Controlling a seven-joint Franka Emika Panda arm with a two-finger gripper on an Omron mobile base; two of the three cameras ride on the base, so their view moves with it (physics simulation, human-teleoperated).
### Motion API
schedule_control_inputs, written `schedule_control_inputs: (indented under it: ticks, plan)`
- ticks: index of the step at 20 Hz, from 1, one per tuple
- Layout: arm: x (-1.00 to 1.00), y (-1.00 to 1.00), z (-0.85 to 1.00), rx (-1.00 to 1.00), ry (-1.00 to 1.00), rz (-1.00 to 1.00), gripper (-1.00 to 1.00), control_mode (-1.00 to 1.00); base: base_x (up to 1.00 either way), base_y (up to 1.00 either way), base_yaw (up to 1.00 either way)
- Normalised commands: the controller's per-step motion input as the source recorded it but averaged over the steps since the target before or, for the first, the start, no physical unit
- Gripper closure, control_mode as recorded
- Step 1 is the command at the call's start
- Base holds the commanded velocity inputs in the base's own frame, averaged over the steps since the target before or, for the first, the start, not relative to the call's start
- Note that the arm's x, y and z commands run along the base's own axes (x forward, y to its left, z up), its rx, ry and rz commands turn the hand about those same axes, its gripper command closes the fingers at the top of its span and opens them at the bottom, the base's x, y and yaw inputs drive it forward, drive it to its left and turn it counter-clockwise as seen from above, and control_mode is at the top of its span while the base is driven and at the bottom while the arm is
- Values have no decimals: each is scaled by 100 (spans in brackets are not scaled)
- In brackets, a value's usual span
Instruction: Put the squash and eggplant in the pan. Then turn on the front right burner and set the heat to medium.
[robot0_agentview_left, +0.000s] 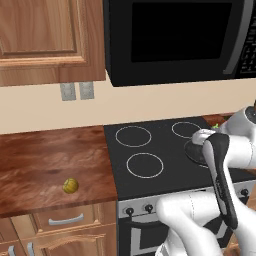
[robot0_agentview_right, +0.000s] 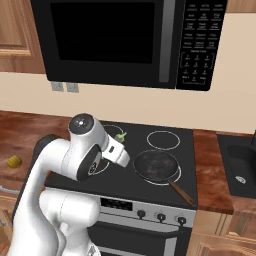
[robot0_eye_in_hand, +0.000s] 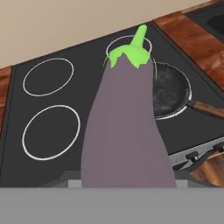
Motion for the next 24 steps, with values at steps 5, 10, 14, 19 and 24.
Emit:
schedule_control_inputs:
  ticks: [5, 10, 14, 19, 24]
  plan:
    - [0, -41, 0, 4, 0, 0, 100, -100, 0, 0, 0]
    - [6, -25, -4, 1, 0, 0, 100, -100, 0, 0, 0]
    - [17, -19, -8, 1, 0, 1, 100, -100, 0, 0, 0]
    - [27, -3, -11, 0, 0, 0, 100, -100, 0, 0, 0]
    - [34, 0, -12, 0, 0, 0, 100, -100, 0, 0, 0]
